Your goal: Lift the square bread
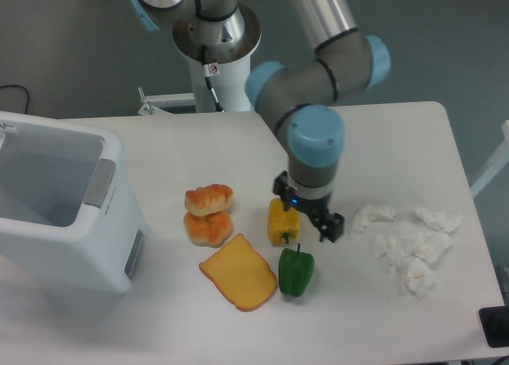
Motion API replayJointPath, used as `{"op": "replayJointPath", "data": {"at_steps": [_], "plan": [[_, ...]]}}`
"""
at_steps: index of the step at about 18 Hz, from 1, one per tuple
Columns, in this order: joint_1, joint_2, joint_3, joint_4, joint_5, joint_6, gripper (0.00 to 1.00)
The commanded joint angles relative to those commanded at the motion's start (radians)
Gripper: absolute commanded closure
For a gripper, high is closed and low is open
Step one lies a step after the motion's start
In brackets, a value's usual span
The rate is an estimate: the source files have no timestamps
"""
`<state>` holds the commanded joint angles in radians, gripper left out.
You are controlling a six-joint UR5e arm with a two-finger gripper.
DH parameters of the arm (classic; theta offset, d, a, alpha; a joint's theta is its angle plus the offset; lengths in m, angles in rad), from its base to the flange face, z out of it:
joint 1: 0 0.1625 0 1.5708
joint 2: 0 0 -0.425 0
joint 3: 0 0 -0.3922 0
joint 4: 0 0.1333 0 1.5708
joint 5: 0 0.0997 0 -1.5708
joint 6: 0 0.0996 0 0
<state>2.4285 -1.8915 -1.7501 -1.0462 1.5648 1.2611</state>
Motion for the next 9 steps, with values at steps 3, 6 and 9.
{"op": "replayJointPath", "data": {"at_steps": [3, 6, 9], "plan": [[-0.054, 0.012, -0.026, -0.005, -0.028, -0.063, 0.00], [-0.101, 0.026, -0.051, -0.029, -0.048, -0.088, 0.00], [-0.117, 0.046, -0.077, -0.072, -0.055, -0.088, 0.00]]}}
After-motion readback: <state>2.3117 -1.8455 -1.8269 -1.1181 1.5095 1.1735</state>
